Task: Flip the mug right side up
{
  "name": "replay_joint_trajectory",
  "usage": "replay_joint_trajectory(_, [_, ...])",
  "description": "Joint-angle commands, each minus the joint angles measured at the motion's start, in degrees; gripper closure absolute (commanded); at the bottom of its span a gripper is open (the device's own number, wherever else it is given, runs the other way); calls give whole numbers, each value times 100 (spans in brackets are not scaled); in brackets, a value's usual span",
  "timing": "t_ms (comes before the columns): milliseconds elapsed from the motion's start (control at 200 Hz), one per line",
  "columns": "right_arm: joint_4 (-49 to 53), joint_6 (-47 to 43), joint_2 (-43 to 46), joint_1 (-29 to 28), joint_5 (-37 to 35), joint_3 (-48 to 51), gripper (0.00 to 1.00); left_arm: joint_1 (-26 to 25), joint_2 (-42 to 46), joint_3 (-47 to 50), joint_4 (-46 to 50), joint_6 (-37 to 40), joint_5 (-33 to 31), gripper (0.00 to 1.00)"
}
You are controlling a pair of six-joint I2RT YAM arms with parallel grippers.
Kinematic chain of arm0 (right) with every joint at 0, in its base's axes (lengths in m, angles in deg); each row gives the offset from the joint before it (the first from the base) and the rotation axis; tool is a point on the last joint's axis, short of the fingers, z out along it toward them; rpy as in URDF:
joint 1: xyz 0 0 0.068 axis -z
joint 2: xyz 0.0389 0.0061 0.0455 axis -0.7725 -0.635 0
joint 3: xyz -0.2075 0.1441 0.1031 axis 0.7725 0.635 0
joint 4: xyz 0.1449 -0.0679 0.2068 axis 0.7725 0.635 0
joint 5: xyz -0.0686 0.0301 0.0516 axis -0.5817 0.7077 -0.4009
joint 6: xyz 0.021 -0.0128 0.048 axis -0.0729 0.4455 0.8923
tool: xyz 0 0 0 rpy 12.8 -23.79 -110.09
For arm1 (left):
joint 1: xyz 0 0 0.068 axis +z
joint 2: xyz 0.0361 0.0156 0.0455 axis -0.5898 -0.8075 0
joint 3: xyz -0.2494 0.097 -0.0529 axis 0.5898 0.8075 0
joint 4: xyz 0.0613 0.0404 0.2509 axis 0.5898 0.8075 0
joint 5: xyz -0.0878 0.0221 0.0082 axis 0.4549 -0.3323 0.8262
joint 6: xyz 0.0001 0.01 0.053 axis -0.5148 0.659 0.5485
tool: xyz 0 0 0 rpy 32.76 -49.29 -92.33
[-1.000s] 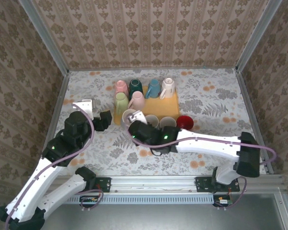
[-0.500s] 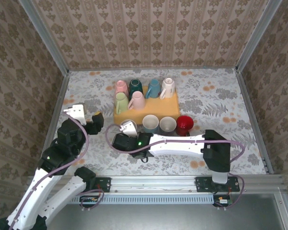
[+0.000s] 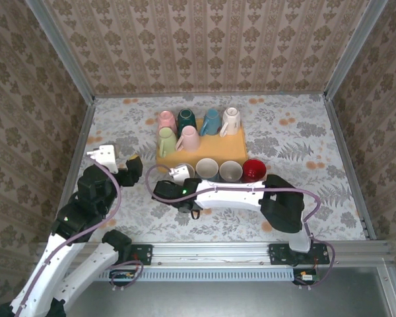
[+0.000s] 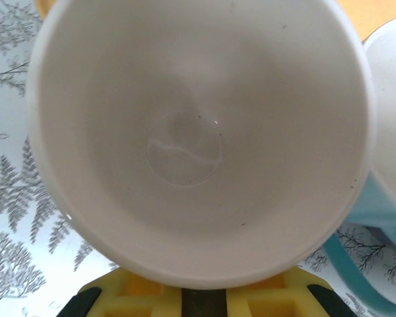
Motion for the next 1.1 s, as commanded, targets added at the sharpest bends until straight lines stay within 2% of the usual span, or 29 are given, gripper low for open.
replay_joint_trajectory(0, [29, 152, -122, 67, -143, -154, 100, 54, 73, 37, -113, 43, 67, 23])
replay_joint_trajectory(330, [4, 124, -372, 228, -86, -326, 98, 63, 74, 42, -133, 39, 121, 23])
replay_joint_trajectory(455, [48, 123, -487, 259, -98, -447, 92, 88, 55, 54, -170, 10, 138, 22])
replay_joint_trajectory(710, [189, 156, -567, 265, -139, -584, 67, 142, 30, 56, -173, -4, 221, 22])
replay_joint_trajectory(920, [-36, -114, -267, 159, -214, -480, 47, 186, -5, 56, -179, 1, 263, 22])
replay_joint_trajectory(1100, [-57, -248, 119, 30, -323, -339, 42, 186, -4, 51, -148, 3, 271, 22])
